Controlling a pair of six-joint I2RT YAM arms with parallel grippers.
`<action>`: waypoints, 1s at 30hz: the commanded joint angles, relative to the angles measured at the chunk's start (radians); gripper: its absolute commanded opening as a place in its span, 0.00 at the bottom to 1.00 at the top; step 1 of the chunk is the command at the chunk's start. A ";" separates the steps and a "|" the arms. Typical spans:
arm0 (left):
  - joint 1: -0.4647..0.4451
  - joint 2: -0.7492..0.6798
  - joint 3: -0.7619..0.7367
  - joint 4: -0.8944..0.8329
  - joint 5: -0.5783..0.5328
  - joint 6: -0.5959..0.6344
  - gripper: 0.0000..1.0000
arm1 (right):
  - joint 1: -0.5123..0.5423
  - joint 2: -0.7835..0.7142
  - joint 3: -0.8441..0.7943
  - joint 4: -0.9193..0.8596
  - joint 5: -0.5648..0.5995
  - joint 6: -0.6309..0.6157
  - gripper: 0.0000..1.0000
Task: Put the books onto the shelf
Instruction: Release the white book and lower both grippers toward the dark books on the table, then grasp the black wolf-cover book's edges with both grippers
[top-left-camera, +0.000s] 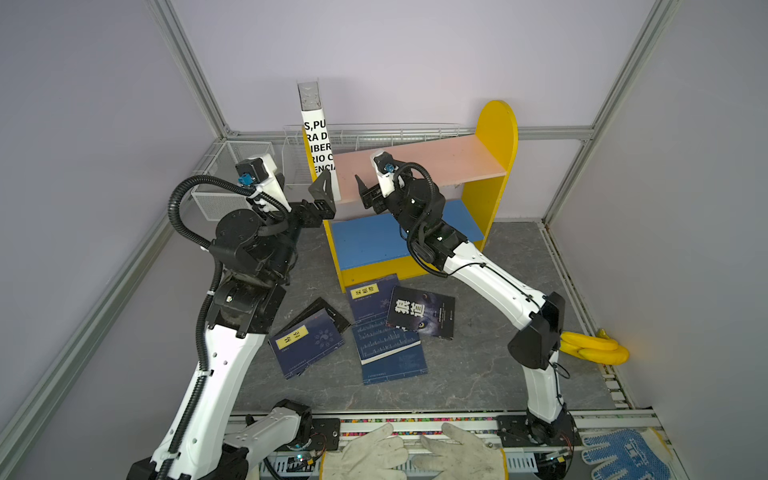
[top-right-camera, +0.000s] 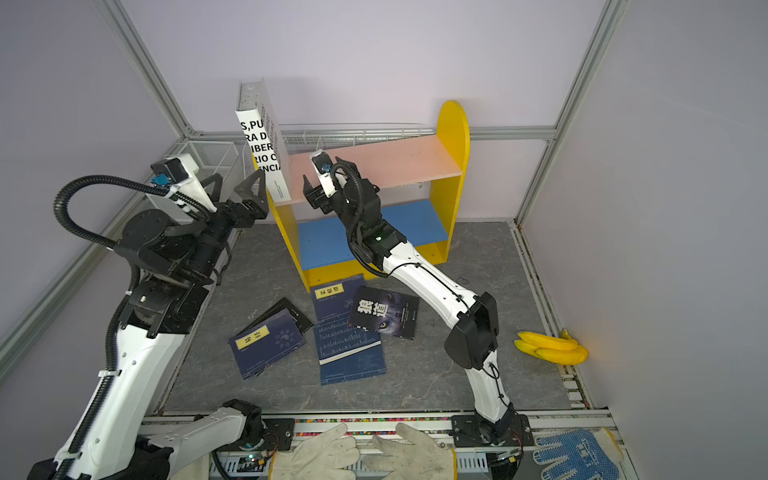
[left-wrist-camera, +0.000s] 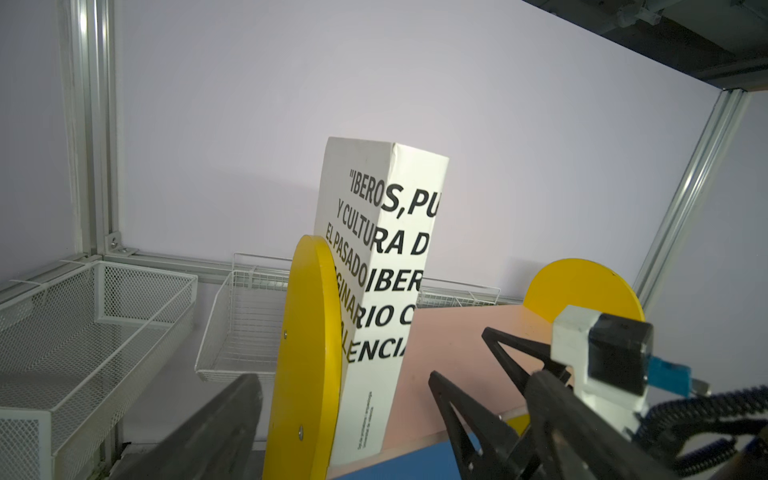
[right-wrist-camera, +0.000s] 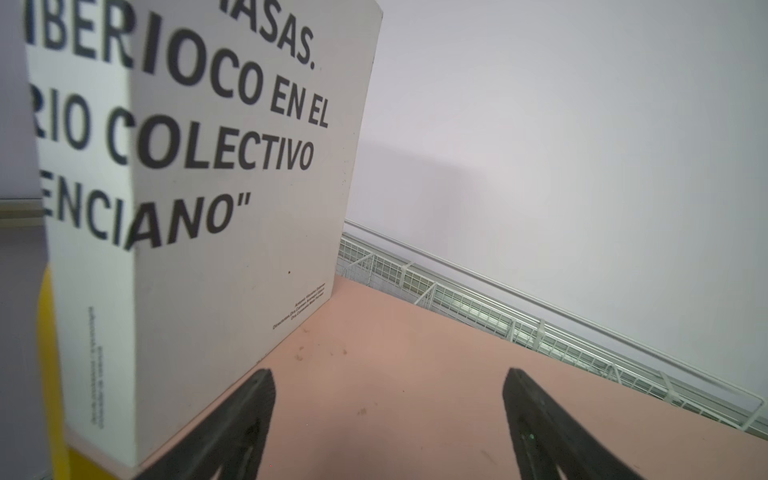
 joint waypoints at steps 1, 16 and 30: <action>-0.005 -0.061 -0.057 -0.070 0.060 -0.060 1.00 | 0.012 -0.134 -0.099 0.049 -0.051 0.021 0.89; -0.007 -0.082 -0.499 -0.157 0.409 -0.353 0.99 | 0.006 -0.631 -0.697 -0.358 0.045 0.297 0.89; -0.131 0.215 -0.731 0.111 0.493 -0.426 0.99 | -0.232 -0.587 -1.074 -0.551 -0.168 0.859 0.94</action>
